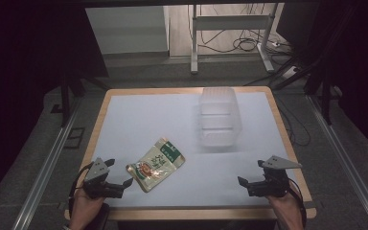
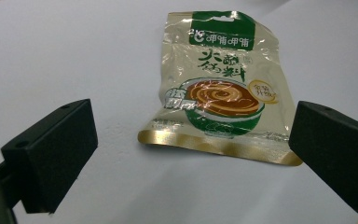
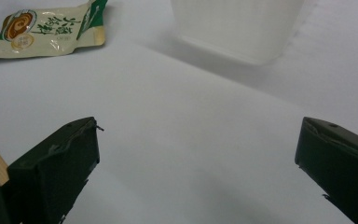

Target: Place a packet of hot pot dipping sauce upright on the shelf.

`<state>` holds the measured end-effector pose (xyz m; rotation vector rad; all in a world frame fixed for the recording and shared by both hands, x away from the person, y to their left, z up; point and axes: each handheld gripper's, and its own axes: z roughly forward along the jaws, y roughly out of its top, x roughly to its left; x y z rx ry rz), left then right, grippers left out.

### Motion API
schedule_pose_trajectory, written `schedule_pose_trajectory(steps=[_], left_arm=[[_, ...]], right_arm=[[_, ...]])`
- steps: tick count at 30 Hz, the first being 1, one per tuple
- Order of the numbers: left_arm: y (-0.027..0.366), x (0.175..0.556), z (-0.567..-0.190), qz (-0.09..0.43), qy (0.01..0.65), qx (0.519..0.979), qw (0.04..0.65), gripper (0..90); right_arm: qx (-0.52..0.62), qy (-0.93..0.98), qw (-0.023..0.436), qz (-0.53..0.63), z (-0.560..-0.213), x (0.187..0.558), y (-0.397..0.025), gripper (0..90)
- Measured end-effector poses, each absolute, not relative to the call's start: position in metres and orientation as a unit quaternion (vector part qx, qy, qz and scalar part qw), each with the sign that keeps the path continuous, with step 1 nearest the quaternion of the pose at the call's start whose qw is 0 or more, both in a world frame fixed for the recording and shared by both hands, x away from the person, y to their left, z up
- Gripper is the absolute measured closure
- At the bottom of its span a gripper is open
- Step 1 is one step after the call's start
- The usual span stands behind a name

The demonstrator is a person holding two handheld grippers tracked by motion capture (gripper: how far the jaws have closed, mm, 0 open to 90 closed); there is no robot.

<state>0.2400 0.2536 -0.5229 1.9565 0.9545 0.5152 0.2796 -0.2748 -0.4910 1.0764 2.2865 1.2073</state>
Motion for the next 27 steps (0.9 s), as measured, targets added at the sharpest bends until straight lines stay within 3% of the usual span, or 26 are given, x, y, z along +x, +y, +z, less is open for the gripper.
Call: schedule_pose_trajectory(steps=[27], left_arm=[[0.2518, 0.2385, -0.5227, 0.213, 0.37, 0.79, 0.439, 0.0]], right_arm=[[0.365, 0.82, 0.186, 0.4, -0.4948, 0.2799, -0.2688, 0.0]])
